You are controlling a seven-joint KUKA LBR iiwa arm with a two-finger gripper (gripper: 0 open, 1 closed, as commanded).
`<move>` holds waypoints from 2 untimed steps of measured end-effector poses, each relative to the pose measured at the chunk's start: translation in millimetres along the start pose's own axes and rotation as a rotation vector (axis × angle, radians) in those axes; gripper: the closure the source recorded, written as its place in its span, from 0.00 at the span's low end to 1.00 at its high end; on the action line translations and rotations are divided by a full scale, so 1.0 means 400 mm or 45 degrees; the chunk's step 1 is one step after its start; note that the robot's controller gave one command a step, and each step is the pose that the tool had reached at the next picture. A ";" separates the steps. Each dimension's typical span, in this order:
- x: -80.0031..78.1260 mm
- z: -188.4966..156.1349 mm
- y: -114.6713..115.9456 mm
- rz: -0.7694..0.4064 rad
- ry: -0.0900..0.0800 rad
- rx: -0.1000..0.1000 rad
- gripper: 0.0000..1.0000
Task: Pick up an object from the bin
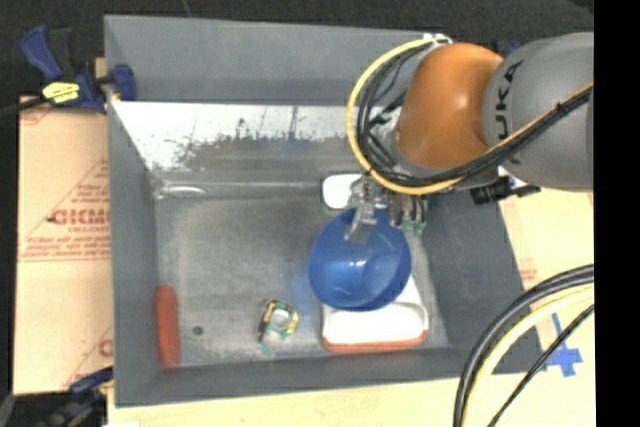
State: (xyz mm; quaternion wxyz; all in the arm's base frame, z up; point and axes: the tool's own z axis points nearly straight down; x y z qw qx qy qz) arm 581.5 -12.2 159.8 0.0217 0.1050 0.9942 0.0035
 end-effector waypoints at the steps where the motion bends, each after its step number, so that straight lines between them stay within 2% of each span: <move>1: 0.000 -0.047 0.001 -0.004 0.015 0.002 1.00; 2: -0.047 -0.168 -0.075 -0.173 0.007 0.001 1.00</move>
Offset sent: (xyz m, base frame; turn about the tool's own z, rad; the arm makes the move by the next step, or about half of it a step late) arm 0.0076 -0.0317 0.0659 -0.1363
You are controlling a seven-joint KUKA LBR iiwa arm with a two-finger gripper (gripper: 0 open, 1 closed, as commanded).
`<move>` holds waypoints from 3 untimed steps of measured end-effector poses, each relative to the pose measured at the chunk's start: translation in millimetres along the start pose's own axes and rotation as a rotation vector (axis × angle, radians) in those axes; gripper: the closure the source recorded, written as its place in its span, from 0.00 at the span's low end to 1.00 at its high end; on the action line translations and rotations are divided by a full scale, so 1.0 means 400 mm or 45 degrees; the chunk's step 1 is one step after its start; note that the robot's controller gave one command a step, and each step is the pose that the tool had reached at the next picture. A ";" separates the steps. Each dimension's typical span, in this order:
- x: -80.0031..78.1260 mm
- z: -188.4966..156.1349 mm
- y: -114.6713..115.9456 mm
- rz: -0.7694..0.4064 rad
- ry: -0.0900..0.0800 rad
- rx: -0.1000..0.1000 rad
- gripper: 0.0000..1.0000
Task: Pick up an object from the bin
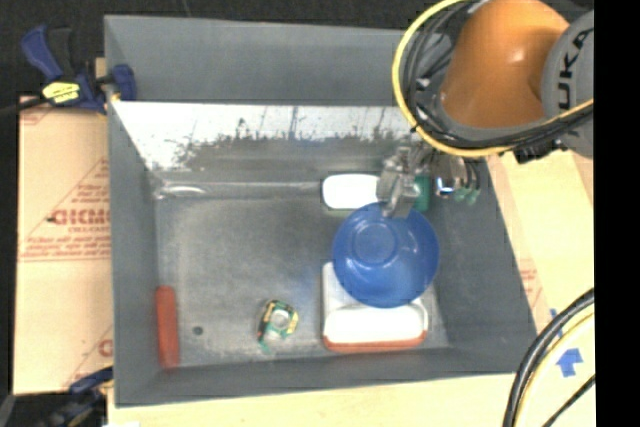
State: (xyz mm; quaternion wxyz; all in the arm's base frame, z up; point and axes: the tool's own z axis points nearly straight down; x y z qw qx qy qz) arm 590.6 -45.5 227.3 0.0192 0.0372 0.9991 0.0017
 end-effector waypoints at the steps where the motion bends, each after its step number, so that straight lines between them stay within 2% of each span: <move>1: 0.015 0.188 0.095 0.278 -0.008 -0.006 1.00; 2: 0.092 0.162 0.023 -0.049 -0.008 0.000 1.00; 3: 0.016 0.244 0.094 0.157 -0.019 -0.009 1.00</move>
Offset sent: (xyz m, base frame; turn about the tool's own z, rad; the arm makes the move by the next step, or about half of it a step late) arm -0.0350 0.0127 -0.0679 -0.0391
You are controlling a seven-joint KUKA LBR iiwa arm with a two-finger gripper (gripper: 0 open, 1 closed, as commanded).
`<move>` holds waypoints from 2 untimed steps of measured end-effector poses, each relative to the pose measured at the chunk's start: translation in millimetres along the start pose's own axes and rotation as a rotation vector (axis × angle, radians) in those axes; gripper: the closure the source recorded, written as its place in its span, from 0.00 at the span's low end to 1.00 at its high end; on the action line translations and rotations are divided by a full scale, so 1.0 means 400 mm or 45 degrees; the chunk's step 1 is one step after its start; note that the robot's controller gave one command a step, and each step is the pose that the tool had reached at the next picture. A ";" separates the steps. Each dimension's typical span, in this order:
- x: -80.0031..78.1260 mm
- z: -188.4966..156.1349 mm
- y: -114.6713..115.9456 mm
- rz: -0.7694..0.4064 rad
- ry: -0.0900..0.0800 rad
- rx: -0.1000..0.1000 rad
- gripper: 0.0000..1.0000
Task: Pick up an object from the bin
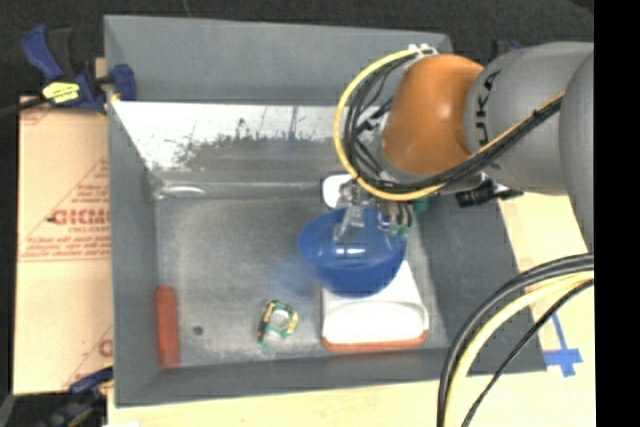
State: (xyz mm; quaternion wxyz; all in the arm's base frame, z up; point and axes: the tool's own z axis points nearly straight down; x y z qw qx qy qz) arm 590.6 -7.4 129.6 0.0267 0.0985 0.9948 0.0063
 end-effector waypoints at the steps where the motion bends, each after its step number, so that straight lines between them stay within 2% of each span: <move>1: 0.014 -0.038 -0.012 -0.013 0.013 0.004 1.00; 2: 0.060 -0.096 0.013 -0.087 -0.015 0.005 1.00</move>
Offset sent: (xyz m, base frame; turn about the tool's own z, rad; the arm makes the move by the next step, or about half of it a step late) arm -0.0667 0.0611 -0.0072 -0.2254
